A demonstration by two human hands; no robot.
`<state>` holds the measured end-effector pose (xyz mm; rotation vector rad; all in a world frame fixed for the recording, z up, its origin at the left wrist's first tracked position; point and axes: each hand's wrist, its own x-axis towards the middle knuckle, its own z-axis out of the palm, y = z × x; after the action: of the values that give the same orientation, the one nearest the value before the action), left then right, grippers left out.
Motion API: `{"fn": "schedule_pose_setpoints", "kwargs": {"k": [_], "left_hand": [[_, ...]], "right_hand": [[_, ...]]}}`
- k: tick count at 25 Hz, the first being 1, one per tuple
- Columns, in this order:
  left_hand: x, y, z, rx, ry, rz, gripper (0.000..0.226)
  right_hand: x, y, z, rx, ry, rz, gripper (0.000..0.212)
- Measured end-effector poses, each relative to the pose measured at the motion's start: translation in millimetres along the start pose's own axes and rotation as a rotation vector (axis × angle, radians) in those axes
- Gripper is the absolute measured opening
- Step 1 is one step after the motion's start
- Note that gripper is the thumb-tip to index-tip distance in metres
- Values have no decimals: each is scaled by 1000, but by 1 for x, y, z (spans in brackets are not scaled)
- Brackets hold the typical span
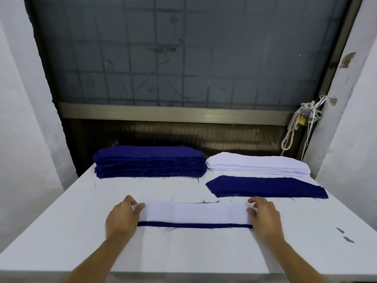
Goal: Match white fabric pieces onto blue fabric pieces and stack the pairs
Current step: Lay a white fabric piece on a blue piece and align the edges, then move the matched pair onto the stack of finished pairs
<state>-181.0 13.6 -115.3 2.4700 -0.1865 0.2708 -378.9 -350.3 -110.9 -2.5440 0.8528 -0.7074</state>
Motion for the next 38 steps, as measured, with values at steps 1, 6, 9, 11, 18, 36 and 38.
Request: {"fn": "schedule_pose_setpoints", "kwargs": {"k": [1, 6, 9, 11, 18, 36, 38], "left_hand": [[0, 1, 0, -12, 10, -6, 28], [-2, 2, -1, -98, 44, -17, 15], [-4, 6, -5, -87, 51, -11, 12], [-6, 8, -9, -75, 55, -16, 30], [34, 27, -32, -151, 112, 38, 20], [277, 2, -40, 391, -164, 70, 56], [289, 0, -37, 381, -134, 93, 47]], "right_hand": [[0, 1, 0, -27, 2, -7, 23], [-1, -2, -1, -128, -11, -1, 36], [-2, -4, -3, -165, -22, 9, 42], [-4, -7, -5, -206, -19, 18, 46], [36, -62, -9, -175, 78, -108, 28], [211, -205, 78, -98, -232, -286, 36], [219, -210, 91, -114, -283, -303, 41]]}}
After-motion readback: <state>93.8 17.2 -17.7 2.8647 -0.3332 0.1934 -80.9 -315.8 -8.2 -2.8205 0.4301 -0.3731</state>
